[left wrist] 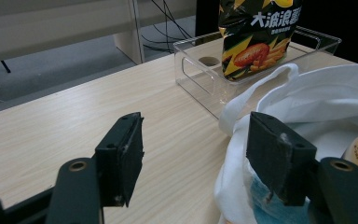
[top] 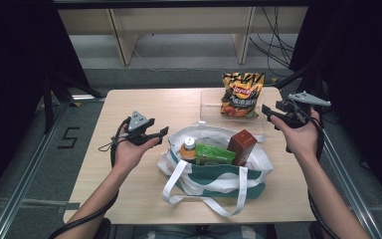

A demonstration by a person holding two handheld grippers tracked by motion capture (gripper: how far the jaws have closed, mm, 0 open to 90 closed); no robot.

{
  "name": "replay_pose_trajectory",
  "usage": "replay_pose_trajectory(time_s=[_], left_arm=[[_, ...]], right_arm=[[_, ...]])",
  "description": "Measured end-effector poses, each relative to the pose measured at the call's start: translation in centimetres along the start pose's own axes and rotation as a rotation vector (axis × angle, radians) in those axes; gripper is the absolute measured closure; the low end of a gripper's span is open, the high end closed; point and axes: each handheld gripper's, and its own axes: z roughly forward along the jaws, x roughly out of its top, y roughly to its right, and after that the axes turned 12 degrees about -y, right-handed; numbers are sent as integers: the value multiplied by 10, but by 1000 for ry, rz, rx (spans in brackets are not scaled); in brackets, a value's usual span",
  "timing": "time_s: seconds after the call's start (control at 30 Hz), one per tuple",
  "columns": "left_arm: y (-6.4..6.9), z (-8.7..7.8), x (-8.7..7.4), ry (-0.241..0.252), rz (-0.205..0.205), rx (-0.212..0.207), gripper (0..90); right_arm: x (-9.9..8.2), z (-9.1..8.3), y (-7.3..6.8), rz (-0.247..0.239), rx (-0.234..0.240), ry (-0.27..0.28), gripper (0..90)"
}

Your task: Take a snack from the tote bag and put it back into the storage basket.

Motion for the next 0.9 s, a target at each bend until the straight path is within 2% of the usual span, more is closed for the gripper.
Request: replay_pose_trajectory(time_s=[0.03,0.07,0.13,0.17,0.27,0.43,0.5,0.53,0.57,0.73,0.77,0.8,0.83,0.9], left_arm=[[0,0,-1,-1,0,0,359],[0,1,-1,-2,0,-2,358],[-1,1,-2,-5,0,4,356],[-2,1,-2,-5,1,5,354],[-2,1,-2,-3,1,5,354],[0,1,-3,-6,6,0,354],[0,1,-3,-5,5,-1,354],[1,1,-3,-5,4,-3,354],[0,1,-4,-5,5,-3,354],[0,0,-4,-4,6,-4,354],[0,0,-4,-3,4,-2,354],[0,0,-4,-3,4,-1,354],[0,0,-4,-4,6,2,354],[0,-1,-4,-5,6,4,353]], right_arm=[[-2,-3,-2,9,10,3,433],[-4,-5,-2,-9,16,2,434],[-9,-9,-6,12,32,-13,433],[-12,-12,-8,-11,35,-4,433],[-15,-16,-11,-13,42,-13,428],[-23,-24,-18,-25,74,3,426],[-26,-29,-22,-12,79,1,426],[-27,-31,-22,-27,79,1,425],[-29,-36,-26,-11,82,9,423],[-30,-41,-32,-38,96,28,416],[-30,-43,-35,-22,105,25,415],[-30,-44,-36,-26,104,25,414],[-30,-44,-35,-55,102,32,414],[-30,-45,-39,-39,111,30,410]])
